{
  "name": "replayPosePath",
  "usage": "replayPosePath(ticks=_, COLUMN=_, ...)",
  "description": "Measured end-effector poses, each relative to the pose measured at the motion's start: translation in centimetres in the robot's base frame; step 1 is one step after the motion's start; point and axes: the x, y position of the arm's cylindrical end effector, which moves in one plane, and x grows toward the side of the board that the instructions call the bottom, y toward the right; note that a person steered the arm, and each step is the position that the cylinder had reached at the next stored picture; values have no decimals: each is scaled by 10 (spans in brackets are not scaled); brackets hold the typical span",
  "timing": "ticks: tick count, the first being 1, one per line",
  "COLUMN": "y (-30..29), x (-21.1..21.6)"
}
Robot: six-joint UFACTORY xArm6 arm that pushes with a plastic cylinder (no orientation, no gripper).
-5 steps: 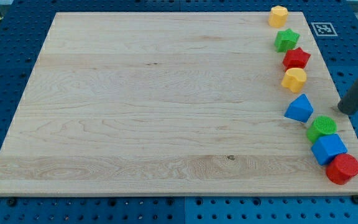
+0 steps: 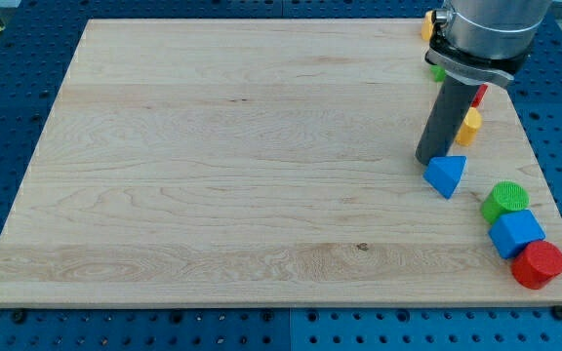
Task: Slide the triangle horizontal to the green circle
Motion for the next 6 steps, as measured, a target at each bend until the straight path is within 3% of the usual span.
replayPosePath(ticks=2, y=13, x=-3)
replayPosePath(ticks=4, y=9, x=22)
replayPosePath(ticks=6, y=-25, x=43)
